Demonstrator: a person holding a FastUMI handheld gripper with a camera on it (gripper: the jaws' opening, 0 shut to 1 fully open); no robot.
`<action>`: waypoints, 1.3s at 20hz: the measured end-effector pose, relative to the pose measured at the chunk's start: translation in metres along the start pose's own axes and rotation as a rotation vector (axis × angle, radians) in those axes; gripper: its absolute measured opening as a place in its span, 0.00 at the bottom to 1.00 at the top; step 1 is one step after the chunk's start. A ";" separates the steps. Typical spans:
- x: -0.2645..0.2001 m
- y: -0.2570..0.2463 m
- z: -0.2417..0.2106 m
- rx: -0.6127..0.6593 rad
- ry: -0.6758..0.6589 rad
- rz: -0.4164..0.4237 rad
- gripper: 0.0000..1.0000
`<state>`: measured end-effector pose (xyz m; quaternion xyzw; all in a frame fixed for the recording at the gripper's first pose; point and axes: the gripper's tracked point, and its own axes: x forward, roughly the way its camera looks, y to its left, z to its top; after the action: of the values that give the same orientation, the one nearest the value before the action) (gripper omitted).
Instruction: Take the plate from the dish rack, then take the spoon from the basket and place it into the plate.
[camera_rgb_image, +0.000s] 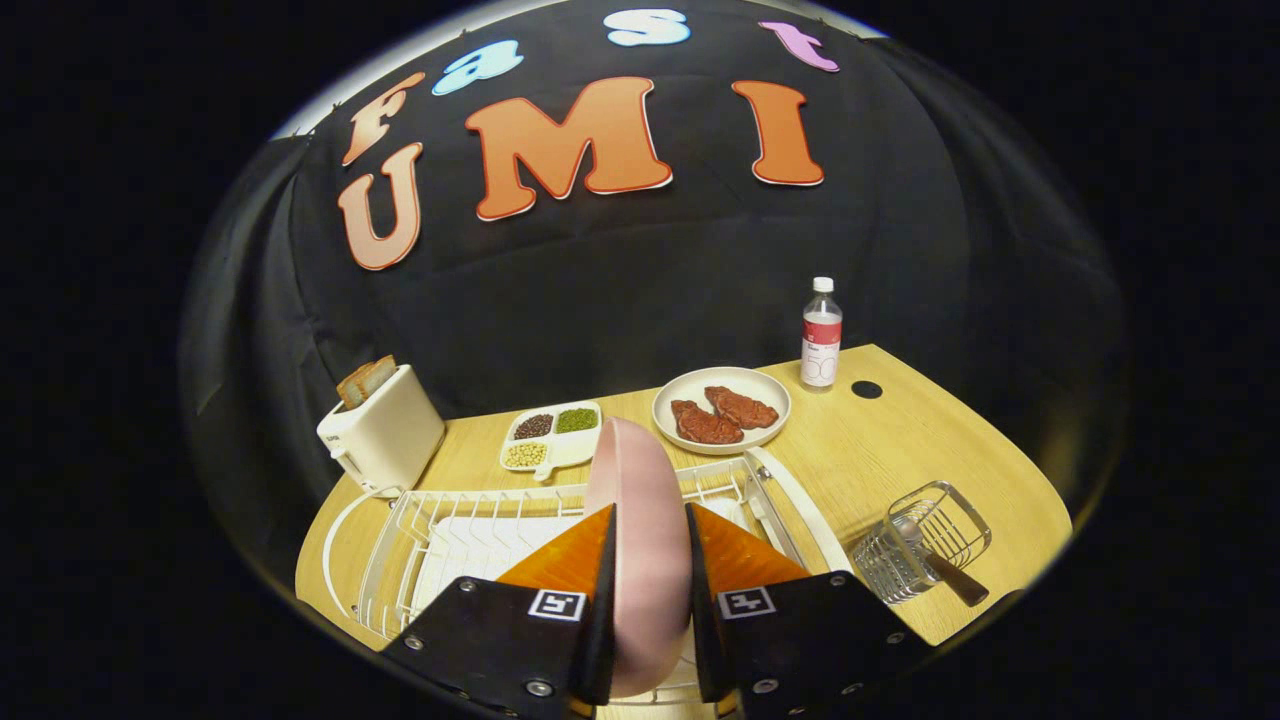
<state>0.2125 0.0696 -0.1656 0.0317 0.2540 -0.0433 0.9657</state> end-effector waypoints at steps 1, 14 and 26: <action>0.000 -0.003 0.003 -0.009 0.002 -0.026 0.31; -0.017 0.015 0.044 -0.235 -0.063 -0.141 0.26; -0.084 0.029 0.040 -0.171 -0.071 -0.011 0.22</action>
<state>0.1620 0.1009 -0.0887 -0.0538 0.2224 -0.0277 0.9731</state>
